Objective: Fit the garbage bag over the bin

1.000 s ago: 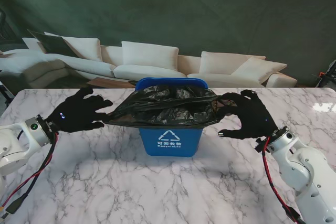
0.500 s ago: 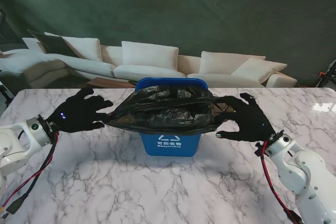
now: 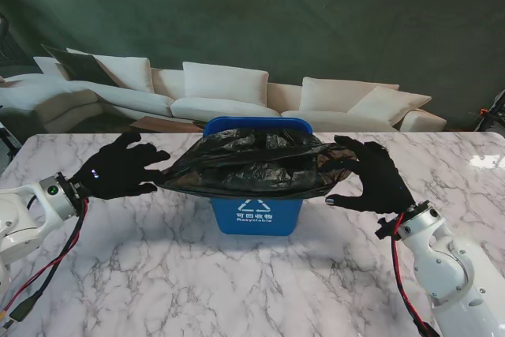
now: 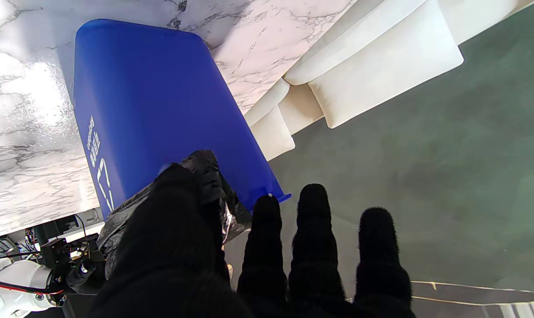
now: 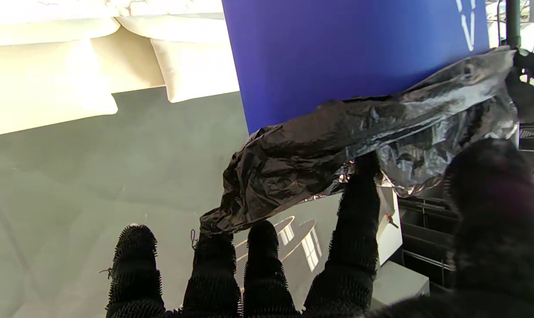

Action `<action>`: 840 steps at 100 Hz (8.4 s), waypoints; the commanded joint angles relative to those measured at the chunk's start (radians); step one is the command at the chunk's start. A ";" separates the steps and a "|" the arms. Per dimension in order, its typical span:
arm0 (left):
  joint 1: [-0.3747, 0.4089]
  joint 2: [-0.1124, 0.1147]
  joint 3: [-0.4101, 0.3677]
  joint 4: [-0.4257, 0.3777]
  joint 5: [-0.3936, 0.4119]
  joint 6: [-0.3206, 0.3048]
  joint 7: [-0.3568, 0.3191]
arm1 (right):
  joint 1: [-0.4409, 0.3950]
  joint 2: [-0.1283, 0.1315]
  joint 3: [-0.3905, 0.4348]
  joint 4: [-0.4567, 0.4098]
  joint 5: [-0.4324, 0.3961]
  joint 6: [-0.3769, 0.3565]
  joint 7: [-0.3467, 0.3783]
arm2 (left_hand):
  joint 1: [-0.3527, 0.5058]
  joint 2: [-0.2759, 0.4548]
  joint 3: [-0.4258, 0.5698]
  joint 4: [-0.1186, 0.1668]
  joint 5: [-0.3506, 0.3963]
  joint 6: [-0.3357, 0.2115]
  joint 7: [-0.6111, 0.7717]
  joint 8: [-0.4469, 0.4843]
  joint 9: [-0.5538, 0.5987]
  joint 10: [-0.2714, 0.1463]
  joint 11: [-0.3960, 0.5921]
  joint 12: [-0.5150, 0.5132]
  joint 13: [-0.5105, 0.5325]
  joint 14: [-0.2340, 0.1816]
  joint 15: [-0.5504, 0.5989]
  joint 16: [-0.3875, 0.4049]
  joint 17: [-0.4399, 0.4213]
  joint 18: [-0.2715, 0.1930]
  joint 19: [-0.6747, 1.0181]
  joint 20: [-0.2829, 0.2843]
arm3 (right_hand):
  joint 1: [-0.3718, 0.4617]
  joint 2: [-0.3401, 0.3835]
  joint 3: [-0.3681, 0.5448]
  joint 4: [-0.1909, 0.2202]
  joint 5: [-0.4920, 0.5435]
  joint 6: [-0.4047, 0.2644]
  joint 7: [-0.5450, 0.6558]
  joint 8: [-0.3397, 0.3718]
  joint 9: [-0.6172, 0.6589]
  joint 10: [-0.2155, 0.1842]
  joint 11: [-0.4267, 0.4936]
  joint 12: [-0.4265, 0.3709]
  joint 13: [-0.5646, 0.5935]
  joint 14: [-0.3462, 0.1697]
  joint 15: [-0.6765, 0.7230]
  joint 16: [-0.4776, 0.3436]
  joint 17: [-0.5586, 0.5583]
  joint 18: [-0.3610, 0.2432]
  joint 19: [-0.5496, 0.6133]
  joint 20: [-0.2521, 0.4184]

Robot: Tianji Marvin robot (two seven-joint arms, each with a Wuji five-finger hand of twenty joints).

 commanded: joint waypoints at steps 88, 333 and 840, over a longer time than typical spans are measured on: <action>-0.005 -0.003 0.010 0.001 -0.007 0.006 -0.024 | -0.136 0.028 0.085 -0.225 -0.346 -0.010 -0.289 | 0.014 0.015 0.001 0.004 0.018 0.024 0.027 0.009 -0.028 0.015 -0.015 -0.009 -0.012 0.011 0.006 0.000 -0.022 0.009 -0.038 0.005 | 0.033 0.119 -0.063 0.024 -0.019 0.512 -0.121 -0.016 0.208 0.050 0.290 0.135 0.190 0.016 0.203 0.119 0.132 -0.079 0.310 0.120; 0.045 -0.024 -0.057 0.001 -0.083 0.056 -0.046 | 0.090 0.063 -0.252 -0.152 -0.367 0.243 0.065 | -0.489 -0.139 -0.026 -0.043 -0.317 0.272 -0.403 -0.230 -0.248 0.201 -0.208 -0.221 -0.084 0.107 0.007 -0.016 0.008 -0.002 -0.042 0.008 | 0.451 -0.031 0.297 -0.068 0.163 0.051 0.501 0.348 0.543 -0.093 0.675 0.657 0.396 -0.062 0.796 0.424 0.250 -0.046 0.588 0.257; -0.871 -0.153 0.933 0.598 -0.897 0.841 -0.538 | 0.090 0.072 -0.230 -0.194 -0.342 0.126 0.177 | 0.201 -0.080 0.062 0.043 -0.082 0.191 0.127 -0.011 0.364 0.068 0.156 0.581 0.307 0.040 0.497 0.415 0.280 -0.034 0.417 0.048 | 0.435 -0.045 0.329 -0.085 0.220 0.012 0.455 0.382 0.606 -0.097 0.646 0.669 0.458 -0.063 0.780 0.445 0.233 -0.004 0.529 0.246</action>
